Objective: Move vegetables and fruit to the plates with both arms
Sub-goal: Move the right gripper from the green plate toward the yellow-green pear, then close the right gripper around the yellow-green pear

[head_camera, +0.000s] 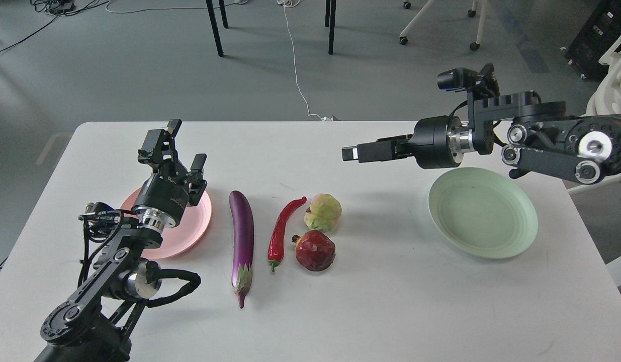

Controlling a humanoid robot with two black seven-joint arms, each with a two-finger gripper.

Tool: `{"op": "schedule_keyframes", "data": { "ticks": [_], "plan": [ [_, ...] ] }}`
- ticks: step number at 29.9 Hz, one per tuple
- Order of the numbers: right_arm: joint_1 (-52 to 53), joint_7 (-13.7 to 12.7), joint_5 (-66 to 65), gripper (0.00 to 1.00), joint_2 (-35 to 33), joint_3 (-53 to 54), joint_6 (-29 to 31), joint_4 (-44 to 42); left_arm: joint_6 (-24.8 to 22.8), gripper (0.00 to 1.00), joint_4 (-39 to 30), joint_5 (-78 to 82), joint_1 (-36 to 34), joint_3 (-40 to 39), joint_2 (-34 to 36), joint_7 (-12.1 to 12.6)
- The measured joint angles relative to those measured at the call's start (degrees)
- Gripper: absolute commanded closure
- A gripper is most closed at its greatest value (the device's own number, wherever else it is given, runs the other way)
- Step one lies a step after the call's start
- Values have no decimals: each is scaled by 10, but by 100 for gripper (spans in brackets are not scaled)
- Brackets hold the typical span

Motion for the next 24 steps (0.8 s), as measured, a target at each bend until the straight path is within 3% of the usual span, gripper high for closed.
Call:
{"op": "schedule_keyframes", "data": {
  "ticks": [4, 8, 24],
  "plan": [
    [3, 0, -45, 2, 103, -69, -74, -67, 2, 1, -5, 0, 0, -1, 0, 0],
    [0, 0, -49, 2, 167, -120, -102, -104, 6, 1, -8, 1, 1, -7, 1, 1],
    [-42, 0, -49, 2, 221, -160, -114, -141, 7, 1, -8, 1, 4, -10, 1, 1]
  ]
}}
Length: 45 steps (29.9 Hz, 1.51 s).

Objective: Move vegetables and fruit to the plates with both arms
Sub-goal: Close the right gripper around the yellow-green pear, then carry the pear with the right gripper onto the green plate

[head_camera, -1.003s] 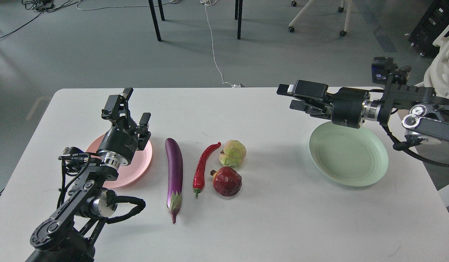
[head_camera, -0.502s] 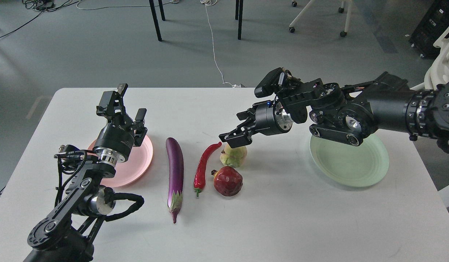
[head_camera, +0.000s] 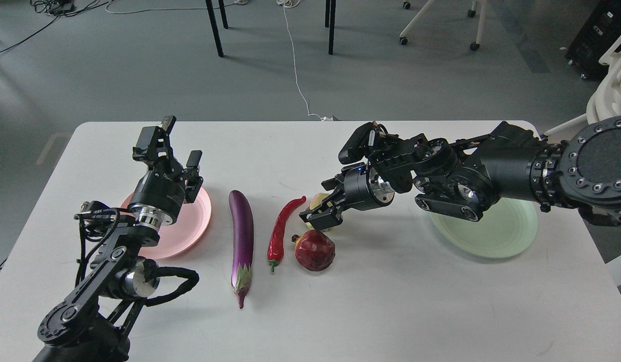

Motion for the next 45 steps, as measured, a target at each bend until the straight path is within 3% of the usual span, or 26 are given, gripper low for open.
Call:
{"op": "schedule_keyframes", "data": {
  "ticks": [9, 13, 17, 20, 32, 37, 45],
  "plan": [
    [-15, 0, 0, 6, 3, -19, -18, -14, 0, 1, -3, 0, 5, -4, 2, 0],
    [-24, 0, 0, 20, 3, -20, -36, -13, 0, 1, -3, 0, 5, -6, 1, 0],
    [-27, 0, 0, 44, 3, -21, -42, -12, 0, 1, -4, 0, 8, -6, 1, 0],
    [-27, 0, -1, 53, 3, -21, -43, -11, 0, 1, -6, -1, 8, -6, 2, 0],
    [24, 0, -4, 55, -34, -38, -43, 12, 0, 1, -8, 0, 8, -6, 1, 0],
    [82, 0, -4, 55, -113, -34, -44, 66, 0, 1, -13, 0, 8, -6, 0, 0],
    [123, 0, -108, 53, -313, -38, -42, 125, 0, 1, -17, 0, 12, -6, 0, 1]
  ]
}}
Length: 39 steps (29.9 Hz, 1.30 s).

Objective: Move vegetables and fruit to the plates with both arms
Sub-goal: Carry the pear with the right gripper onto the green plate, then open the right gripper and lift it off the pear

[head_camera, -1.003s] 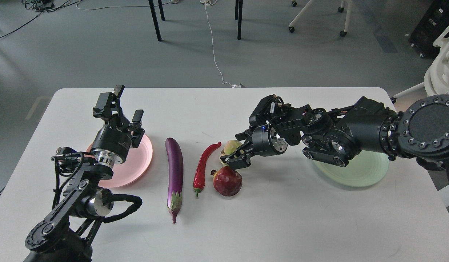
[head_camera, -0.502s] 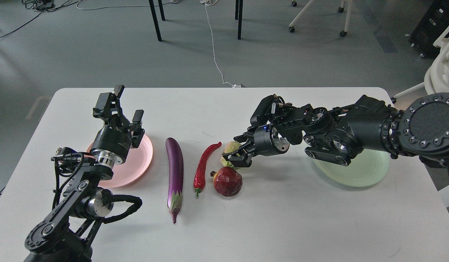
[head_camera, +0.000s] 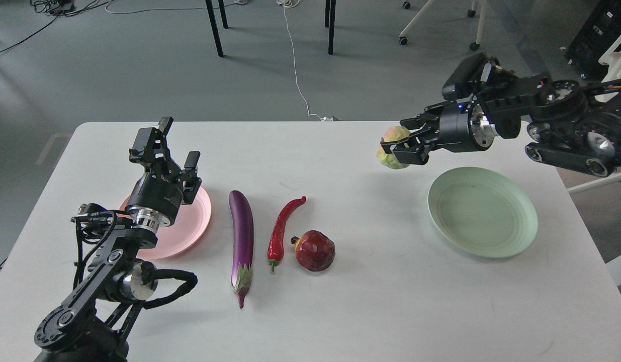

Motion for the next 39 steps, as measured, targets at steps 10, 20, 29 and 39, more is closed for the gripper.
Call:
{"op": "schedule_keyframes", "data": {
  "ticks": [10, 20, 29, 39],
  "plan": [
    [-83, 0, -43, 53, -88, -1, -9, -15, 0, 1, 0, 0, 1, 2, -5, 0],
    [-166, 0, -44, 49, -46, 1, -29, -125, -1, 1, 0, 0, 0, 2, -3, 0],
    [-206, 0, -44, 30, -4, 2, -48, -203, 0, 1, 0, 0, 1, 2, -4, 0],
    [-215, 0, -41, 6, -4, 4, -54, -202, 0, 1, 0, 0, 1, 1, -1, 0]
  ]
}}
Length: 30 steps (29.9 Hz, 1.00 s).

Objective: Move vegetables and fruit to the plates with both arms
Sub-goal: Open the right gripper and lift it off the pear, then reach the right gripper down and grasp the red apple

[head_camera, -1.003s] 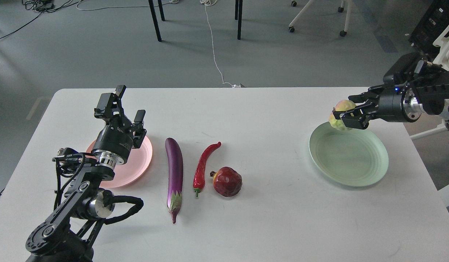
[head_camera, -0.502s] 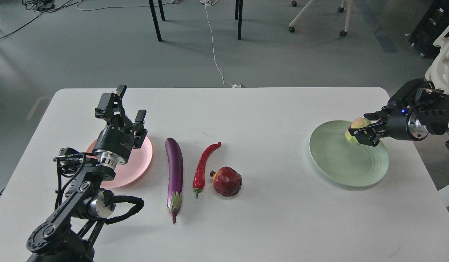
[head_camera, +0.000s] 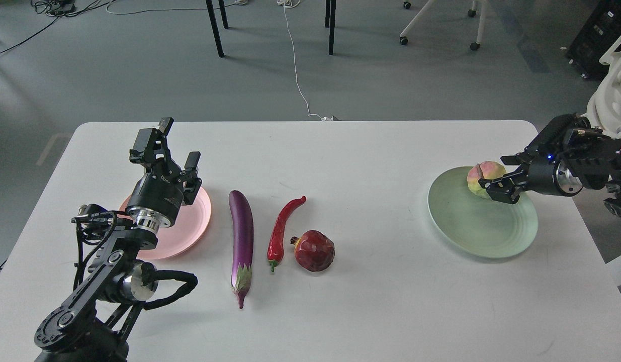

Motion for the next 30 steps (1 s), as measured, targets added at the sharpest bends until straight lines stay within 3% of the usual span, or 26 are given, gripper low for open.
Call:
{"op": "schedule_keyframes", "data": {
  "ticks": [7, 16, 21, 30],
  "plan": [
    [43, 0, 0, 5, -19, 5, -9, 51, 0, 1, 0, 0, 0, 0, -1, 0],
    [203, 0, 41, 4, -47, 51, -10, 251, 0, 1, 0, 0, 1, 0, -3, 0],
    [249, 0, 127, 4, 12, 60, -9, 319, 0, 1, 0, 0, 3, 0, -2, 0],
    [251, 0, 181, 4, 156, 22, -11, 330, 0, 1, 0, 0, 5, -1, 1, 0]
  ]
}}
